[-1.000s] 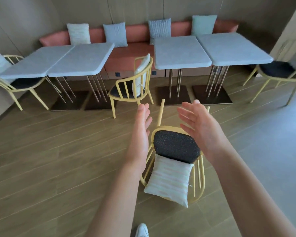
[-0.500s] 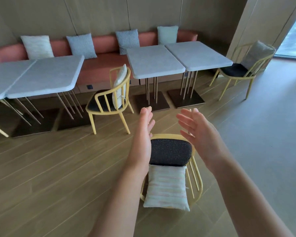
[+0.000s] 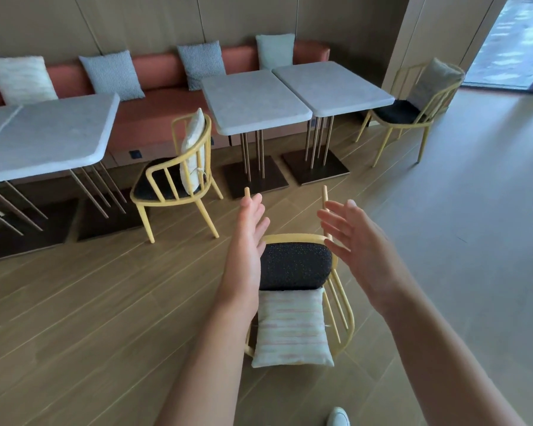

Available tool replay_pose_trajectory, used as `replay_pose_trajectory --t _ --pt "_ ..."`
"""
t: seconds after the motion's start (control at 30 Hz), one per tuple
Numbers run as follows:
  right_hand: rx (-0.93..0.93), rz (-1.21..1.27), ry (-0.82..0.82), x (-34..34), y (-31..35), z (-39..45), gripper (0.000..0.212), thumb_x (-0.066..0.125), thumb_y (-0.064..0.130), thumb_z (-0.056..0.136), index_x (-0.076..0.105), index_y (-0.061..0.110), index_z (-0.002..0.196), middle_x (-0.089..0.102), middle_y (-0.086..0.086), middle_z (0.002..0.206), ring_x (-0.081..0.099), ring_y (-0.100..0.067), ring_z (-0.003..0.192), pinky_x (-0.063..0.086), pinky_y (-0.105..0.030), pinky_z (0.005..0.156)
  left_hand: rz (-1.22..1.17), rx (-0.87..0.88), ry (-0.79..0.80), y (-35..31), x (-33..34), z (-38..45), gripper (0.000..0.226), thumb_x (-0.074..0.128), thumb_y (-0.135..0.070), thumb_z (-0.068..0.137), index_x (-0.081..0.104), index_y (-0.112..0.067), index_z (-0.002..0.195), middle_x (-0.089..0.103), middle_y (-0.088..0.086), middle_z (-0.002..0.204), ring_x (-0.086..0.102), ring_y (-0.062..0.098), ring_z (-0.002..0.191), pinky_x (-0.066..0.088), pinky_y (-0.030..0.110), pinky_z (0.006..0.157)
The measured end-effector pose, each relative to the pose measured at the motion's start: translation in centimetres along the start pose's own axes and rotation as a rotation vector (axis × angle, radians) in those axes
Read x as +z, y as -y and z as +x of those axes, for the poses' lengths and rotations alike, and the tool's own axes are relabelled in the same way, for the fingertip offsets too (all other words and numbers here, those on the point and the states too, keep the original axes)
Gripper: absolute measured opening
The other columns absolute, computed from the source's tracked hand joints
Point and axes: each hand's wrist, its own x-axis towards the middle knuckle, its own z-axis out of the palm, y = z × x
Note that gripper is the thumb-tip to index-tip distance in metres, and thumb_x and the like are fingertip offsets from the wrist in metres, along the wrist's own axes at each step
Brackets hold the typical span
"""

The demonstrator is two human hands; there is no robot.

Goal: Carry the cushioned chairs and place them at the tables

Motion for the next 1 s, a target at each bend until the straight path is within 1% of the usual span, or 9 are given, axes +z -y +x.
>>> replay_pose_trajectory --t 0.17,0.33,0.43,0.47,0.53,0.6,0.7,0.8,1.0 --pt "0.019 -0.002 -0.007 -1.7 -0.1 0.7 0.051 0.033 0.047 0.104 0.047 0.02 0.145 0.054 0.003 0.146 0.047 -0.016 0.137 0.034 -0.043 0.119 0.024 -0.012 0.006 0.7 1.2 0.6 0.077 0.029 -0.076 0.084 0.043 -0.04 0.151 0.045 -0.015 0.155 0.047 0.001 0.135 0.029 0.04 0.12" --pt "0.046 0.045 -0.001 -4.2 -1.0 2.2 0.052 0.033 0.048 0.104 0.047 0.02 0.145 0.054 0.003 0.146 0.047 -0.015 0.137 0.034 -0.042 0.119 0.051 -0.041 -0.004 1.2 3.3 1.7 0.06 0.037 -0.068 0.082 0.05 -0.047 0.137 0.049 -0.017 0.152 0.051 -0.003 0.13 0.033 0.036 0.115" --pt "0.072 0.067 0.015 -5.9 -2.3 3.2 0.052 0.034 0.052 0.104 0.05 0.022 0.144 0.057 0.005 0.143 0.049 -0.013 0.135 0.035 -0.043 0.118 0.071 -0.08 -0.035 2.1 4.3 2.4 0.057 0.037 -0.068 0.084 0.051 -0.047 0.136 0.048 -0.016 0.152 0.051 -0.002 0.13 0.033 0.036 0.115" --pt "0.084 0.075 0.028 -6.5 -2.8 3.6 0.054 0.035 0.056 0.102 0.051 0.024 0.142 0.057 0.006 0.142 0.049 -0.013 0.135 0.035 -0.043 0.118 0.076 -0.1 -0.051 2.6 4.6 2.7 0.058 0.036 -0.069 0.087 0.05 -0.045 0.139 0.048 -0.016 0.153 0.05 -0.001 0.13 0.032 0.037 0.116" --pt "0.107 0.1 0.047 -7.5 -3.6 4.4 0.061 0.038 0.064 0.092 0.054 0.026 0.138 0.058 0.006 0.141 0.05 -0.012 0.134 0.035 -0.042 0.118 0.084 -0.142 -0.061 3.5 5.1 3.2 0.057 0.029 -0.066 0.099 0.045 -0.04 0.147 0.046 -0.014 0.155 0.049 -0.001 0.129 0.029 0.039 0.119" --pt "0.145 0.141 0.051 -8.4 -4.5 5.2 0.064 0.04 0.066 0.084 0.057 0.028 0.133 0.06 0.005 0.139 0.052 -0.012 0.132 0.036 -0.042 0.117 0.094 -0.182 -0.092 4.7 5.5 3.7 0.056 0.023 -0.061 0.104 0.043 -0.037 0.151 0.047 -0.012 0.154 0.051 -0.001 0.125 0.029 0.04 0.119" --pt "0.217 0.177 0.05 -10.0 -6.5 6.5 0.069 0.044 0.069 0.079 0.058 0.027 0.132 0.062 0.005 0.136 0.054 -0.01 0.129 0.039 -0.042 0.115 0.121 -0.232 -0.159 7.0 6.5 4.2 0.057 0.023 -0.06 0.105 0.045 -0.033 0.151 0.055 -0.012 0.145 0.055 0.001 0.122 0.034 0.04 0.115" --pt "0.261 0.205 0.049 -10.6 -8.2 7.4 0.065 0.047 0.071 0.074 0.061 0.03 0.123 0.064 0.004 0.134 0.055 -0.009 0.127 0.04 -0.04 0.113 0.132 -0.264 -0.19 8.9 7.0 4.1 0.057 0.025 -0.06 0.104 0.048 -0.031 0.148 0.059 -0.013 0.136 0.056 0.005 0.125 0.037 0.041 0.112" --pt "0.349 0.217 0.024 -11.1 -11.9 8.3 0.067 0.05 0.07 0.074 0.058 0.031 0.129 0.065 0.006 0.133 0.055 -0.009 0.127 0.042 -0.038 0.111 0.143 -0.366 -0.221 12.6 7.6 4.5 0.053 0.026 -0.058 0.105 0.05 -0.033 0.145 0.058 -0.008 0.143 0.058 0.002 0.12 0.037 0.042 0.114"
